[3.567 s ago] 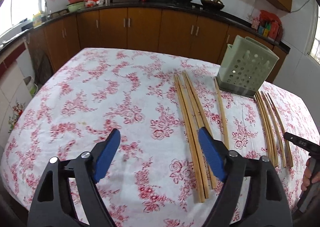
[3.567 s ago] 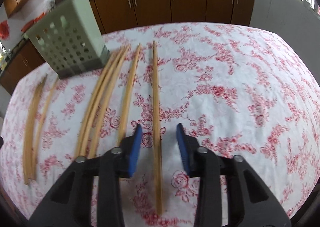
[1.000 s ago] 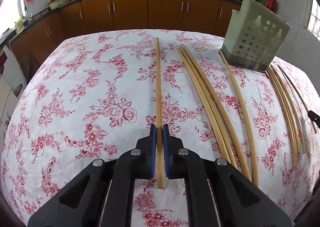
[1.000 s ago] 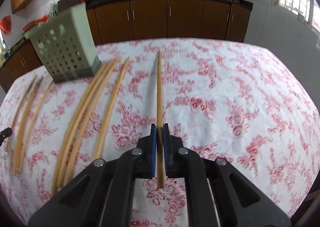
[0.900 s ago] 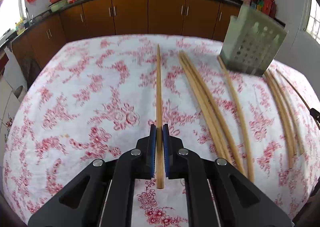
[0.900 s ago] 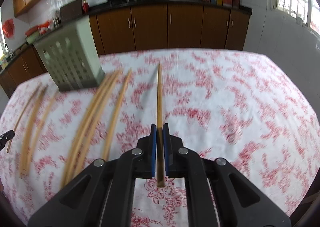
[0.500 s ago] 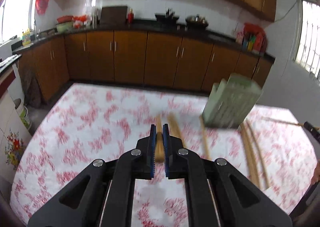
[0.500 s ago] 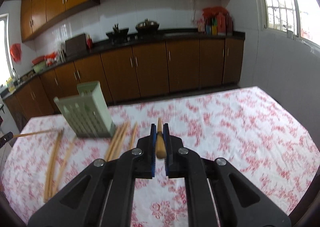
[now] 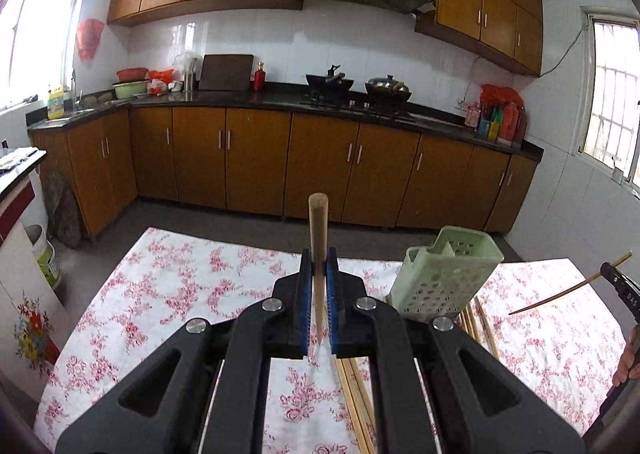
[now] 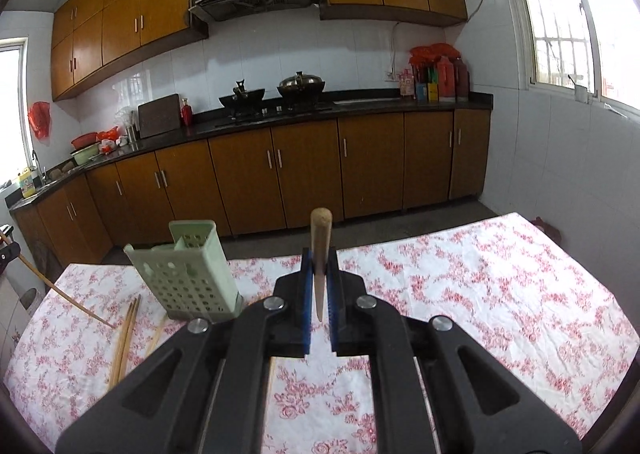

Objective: Organize utensils
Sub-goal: 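Lift the held chopsticks with both tools and carry them over the green holder, then open both tools to drop the chopsticks into the holder, then withdraw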

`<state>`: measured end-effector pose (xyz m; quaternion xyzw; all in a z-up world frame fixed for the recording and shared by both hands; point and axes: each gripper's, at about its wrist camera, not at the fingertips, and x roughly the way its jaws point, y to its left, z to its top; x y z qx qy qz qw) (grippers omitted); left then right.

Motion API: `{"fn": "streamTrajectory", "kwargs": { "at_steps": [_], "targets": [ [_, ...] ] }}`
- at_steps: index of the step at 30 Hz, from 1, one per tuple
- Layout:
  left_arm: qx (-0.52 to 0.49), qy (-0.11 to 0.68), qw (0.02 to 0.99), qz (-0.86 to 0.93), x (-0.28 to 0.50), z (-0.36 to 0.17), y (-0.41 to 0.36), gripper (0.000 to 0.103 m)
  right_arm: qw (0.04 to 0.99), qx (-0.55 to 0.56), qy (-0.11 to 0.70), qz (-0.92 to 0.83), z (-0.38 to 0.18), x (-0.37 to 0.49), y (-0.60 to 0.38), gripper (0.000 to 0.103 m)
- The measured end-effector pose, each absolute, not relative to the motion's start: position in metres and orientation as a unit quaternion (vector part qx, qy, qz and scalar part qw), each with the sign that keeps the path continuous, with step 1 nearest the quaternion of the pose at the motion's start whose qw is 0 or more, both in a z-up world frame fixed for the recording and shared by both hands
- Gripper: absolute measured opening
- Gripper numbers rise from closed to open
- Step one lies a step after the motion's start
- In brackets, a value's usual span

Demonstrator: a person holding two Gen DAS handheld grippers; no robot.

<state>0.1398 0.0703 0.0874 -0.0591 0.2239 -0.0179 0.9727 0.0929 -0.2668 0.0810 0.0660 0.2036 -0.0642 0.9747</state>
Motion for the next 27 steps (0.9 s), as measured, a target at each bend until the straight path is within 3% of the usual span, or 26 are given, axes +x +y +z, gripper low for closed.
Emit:
{"fn": "streamTrajectory", "kwargs": {
  "at_steps": [8,15,27],
  "targets": [
    [-0.062,0.161,0.984,-0.035,0.145,0.151,0.057,0.007,0.986,0.098,0.135,-0.028,0.162,0.096,-0.273,0.007],
    [-0.087,0.108,0.987,-0.083,0.152,0.195,0.024,0.007,0.981,0.127,0.133,0.055,0.202,0.112,-0.259,0.007],
    [-0.069,0.162,0.978,-0.109,0.183,0.158,-0.020,0.007,0.968,0.089,0.218,0.086,0.165,0.154,-0.213,0.007]
  ]
}}
